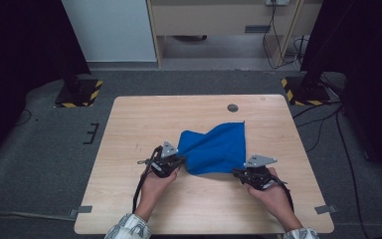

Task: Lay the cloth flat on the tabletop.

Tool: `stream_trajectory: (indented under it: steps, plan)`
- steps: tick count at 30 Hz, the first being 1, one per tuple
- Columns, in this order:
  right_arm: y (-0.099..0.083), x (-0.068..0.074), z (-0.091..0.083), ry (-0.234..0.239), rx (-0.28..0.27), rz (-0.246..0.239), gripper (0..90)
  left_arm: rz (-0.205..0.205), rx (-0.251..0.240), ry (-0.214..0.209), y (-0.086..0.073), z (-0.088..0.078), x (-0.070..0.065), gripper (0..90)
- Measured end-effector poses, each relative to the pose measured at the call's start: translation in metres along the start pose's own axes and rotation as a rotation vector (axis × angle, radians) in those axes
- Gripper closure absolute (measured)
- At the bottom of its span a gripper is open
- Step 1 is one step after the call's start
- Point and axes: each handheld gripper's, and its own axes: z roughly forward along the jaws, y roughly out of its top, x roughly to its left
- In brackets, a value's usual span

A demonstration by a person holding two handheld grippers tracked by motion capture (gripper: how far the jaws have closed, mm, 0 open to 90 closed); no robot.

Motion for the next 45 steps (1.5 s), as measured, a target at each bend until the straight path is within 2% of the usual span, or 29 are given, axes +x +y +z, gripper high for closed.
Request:
stream_trajectory:
  steps: [14,19,22,25,26,28,29,32,34,40,45]
  plan:
    - [-0.006,-0.008,-0.016,0.026,-0.009,-0.005,84.8,-0.016,0.074,-0.002,0.008,0.034,0.028,86.3]
    - [-0.009,-0.022,-0.018,0.008,-0.012,0.042,84.8,0.0,0.1,-0.01,0.013,0.054,0.034,85.1]
    - [-0.013,-0.03,-0.014,-0.006,0.003,0.069,84.7,-0.011,0.094,-0.008,0.014,0.062,0.037,82.1]
    - [-0.016,-0.037,-0.01,-0.022,0.005,0.098,84.7,-0.028,0.062,-0.021,0.015,0.066,0.039,75.2]
    - [-0.016,-0.038,-0.009,-0.027,0.005,0.108,84.6,-0.031,0.053,-0.018,0.016,0.066,0.04,71.6]
    - [-0.018,-0.041,-0.006,-0.04,0.016,0.119,84.6,-0.086,0.007,-0.039,0.017,0.064,0.042,66.7]
    - [-0.019,-0.044,-0.004,-0.049,0.024,0.121,84.4,-0.084,-0.004,-0.033,0.018,0.062,0.042,65.0]
    - [-0.019,-0.047,-0.002,-0.056,0.032,0.129,84.3,-0.056,-0.019,-0.02,0.02,0.054,0.04,61.8]
    - [-0.019,-0.049,-0.001,-0.059,0.035,0.129,84.2,-0.021,-0.025,0.0,0.02,0.047,0.037,59.4]
    - [-0.02,-0.05,0.0,-0.067,0.041,0.128,84.1,0.009,-0.065,0.014,0.017,0.032,0.028,53.5]
    - [-0.02,-0.051,-0.001,-0.072,0.04,0.14,84.1,0.012,-0.077,0.014,0.011,0.021,0.024,55.5]
